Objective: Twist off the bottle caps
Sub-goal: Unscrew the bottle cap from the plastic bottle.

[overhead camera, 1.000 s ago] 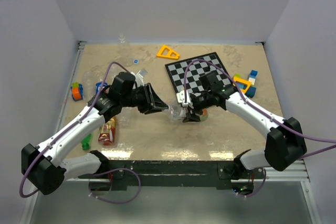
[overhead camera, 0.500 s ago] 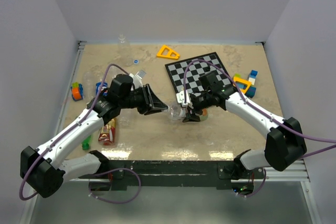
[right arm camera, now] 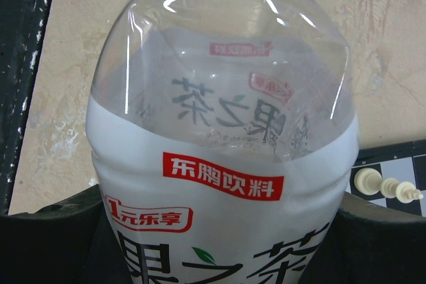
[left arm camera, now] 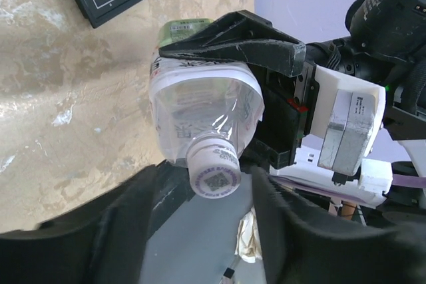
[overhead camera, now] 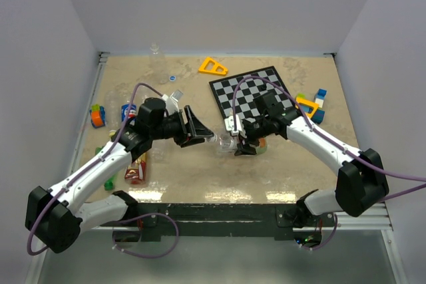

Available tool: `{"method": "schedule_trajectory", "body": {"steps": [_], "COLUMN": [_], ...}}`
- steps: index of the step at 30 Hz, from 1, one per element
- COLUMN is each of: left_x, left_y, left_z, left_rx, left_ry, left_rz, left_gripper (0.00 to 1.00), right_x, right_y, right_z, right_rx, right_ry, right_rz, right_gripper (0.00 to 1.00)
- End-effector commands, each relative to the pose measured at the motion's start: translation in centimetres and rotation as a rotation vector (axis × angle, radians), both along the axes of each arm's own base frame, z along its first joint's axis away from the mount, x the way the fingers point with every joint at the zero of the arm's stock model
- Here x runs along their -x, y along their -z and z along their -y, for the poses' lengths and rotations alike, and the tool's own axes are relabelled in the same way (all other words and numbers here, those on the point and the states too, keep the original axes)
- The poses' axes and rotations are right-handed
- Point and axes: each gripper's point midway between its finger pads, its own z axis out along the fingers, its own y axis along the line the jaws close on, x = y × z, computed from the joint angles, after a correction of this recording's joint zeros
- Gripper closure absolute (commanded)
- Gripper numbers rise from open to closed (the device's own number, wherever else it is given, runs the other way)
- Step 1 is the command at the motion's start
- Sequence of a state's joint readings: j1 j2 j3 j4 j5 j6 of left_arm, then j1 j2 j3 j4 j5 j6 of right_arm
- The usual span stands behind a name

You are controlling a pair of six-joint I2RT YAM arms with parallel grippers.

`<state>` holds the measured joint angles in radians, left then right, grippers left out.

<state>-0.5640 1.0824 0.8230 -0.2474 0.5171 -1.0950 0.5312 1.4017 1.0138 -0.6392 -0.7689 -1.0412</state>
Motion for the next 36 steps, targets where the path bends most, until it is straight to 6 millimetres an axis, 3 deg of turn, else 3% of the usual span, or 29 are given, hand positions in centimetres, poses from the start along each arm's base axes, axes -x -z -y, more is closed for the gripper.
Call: {"method": "schedule_trajectory", "body": {"steps": [1, 4, 12, 16, 21, 26, 33, 36], "left_x": [-0.2, 0.0, -0.2, -0.6, -1.2, 1.2, 3.2, 3.3], "left_y": [-1.6, -1.9, -3.0, -4.4, -6.9, -6.1, -5.1, -4.6], "left_z": [-0.5, -1.1, -4.5, -6.4, -8.0, -5.6, -3.6, -2.8], "left_rx": [0.023, -0.004, -0.168, -0.275, -0.387, -0.351, -0.300, -0.267], "left_ry": [0.003, -0.005, -0.075, -0.070, -0.019, 0.293, 0.579, 0.617], "left_rz": [0.095, 0.133, 0.312, 0.507, 0.888, 1.268, 1.558, 1.627], "left_gripper": [0.29, 0.15, 0.02, 0.00, 0.00, 0.00, 0.01, 0.01], "right_x": [0.3, 0.3, 0.3, 0.3, 0.4, 0.3, 0.3, 0.4], "right_y": [-0.1, 0.0, -0.1, -0.2, -0.3, -0.5, -0.3, -0.2], "right_z": [0.3, 0.3, 0.3, 0.2, 0.2, 0.2, 0.2, 0.2], "right_rx": [-0.002, -0.002, -0.002, -0.004, -0.009, -0.012, -0.009, -0.006], "right_ry": [-0.006, -0.006, -0.006, -0.006, -0.010, -0.011, -0.011, -0.013], "right_rz": [-0.008, -0.009, -0.008, -0.007, -0.007, 0.000, -0.004, -0.008], "right_gripper": [0.92, 0.92, 0.92, 0.91, 0.91, 0.91, 0.91, 0.91]}}
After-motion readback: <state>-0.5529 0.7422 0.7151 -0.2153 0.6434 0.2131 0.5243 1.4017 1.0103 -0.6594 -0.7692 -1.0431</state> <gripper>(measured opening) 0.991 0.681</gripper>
